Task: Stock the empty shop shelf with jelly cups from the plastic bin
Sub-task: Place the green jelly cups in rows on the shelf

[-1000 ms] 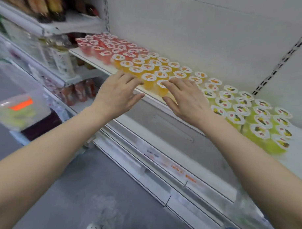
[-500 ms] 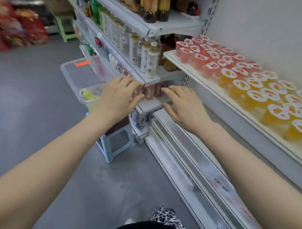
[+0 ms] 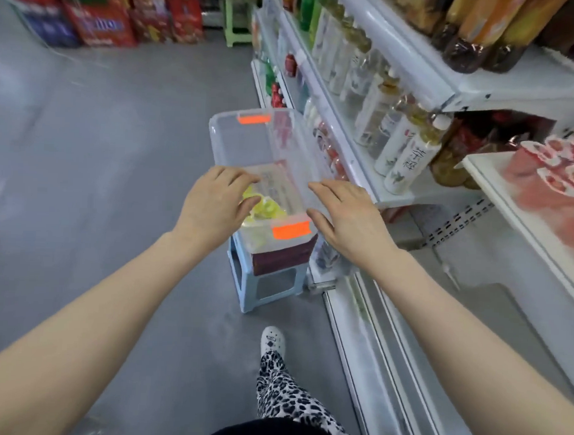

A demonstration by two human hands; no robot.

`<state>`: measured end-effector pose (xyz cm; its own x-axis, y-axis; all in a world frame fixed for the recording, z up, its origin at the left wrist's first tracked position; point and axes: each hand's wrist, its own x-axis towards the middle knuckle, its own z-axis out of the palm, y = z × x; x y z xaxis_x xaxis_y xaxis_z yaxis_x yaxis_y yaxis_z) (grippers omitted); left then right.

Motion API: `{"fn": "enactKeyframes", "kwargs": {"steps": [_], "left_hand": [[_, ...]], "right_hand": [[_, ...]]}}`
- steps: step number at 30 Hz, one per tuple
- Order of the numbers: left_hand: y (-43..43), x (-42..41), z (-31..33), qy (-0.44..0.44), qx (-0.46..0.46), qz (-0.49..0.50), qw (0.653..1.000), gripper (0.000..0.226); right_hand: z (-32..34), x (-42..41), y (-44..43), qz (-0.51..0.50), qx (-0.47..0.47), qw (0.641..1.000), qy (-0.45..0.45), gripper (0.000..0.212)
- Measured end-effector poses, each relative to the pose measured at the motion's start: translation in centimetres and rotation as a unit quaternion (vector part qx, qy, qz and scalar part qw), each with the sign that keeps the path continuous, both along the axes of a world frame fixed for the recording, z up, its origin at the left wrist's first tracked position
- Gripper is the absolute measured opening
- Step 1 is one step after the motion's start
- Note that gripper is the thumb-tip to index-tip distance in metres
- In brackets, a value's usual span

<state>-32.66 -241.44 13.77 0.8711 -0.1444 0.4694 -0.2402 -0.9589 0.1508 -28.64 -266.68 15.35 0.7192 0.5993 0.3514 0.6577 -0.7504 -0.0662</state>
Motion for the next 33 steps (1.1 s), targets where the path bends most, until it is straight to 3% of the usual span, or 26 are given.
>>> {"fn": "enactKeyframes", "kwargs": {"steps": [7,16,18,24,29,33], "left_hand": [[4.2,8.6,-2.6,0.061,-0.011,0.068,0.996,0.037],[6.7,16.0,-7.5,0.112,-0.043,0.049,0.992,0.036],[7.0,17.5,-8.6,0.111,-0.041,0.035,0.992,0.03],[7.3,20.9,-10.5,0.111,-0.04,0.009,0.993,0.027],[7.4,21.8,-11.6,0.147,-0.058,0.011,0.987,0.035],[7.6,21.9,-12.5,0.158,-0.049,0.013,0.986,0.029]], "right_hand": [[-2.7,11.9,5.2,0.042,-0.028,0.997,0.06,0.048],[-10.5,18.9,9.0,0.032,-0.055,0.981,0.185,0.044],[-11.8,19.7,9.5,0.003,-0.086,0.968,0.236,0.047],[-16.8,21.4,11.5,-0.059,-0.262,0.877,0.398,0.052],[-19.8,21.8,13.0,-0.086,-0.263,0.859,0.431,0.055],[-21.0,21.8,13.2,-0.106,-0.233,0.855,0.451,0.048]]}}
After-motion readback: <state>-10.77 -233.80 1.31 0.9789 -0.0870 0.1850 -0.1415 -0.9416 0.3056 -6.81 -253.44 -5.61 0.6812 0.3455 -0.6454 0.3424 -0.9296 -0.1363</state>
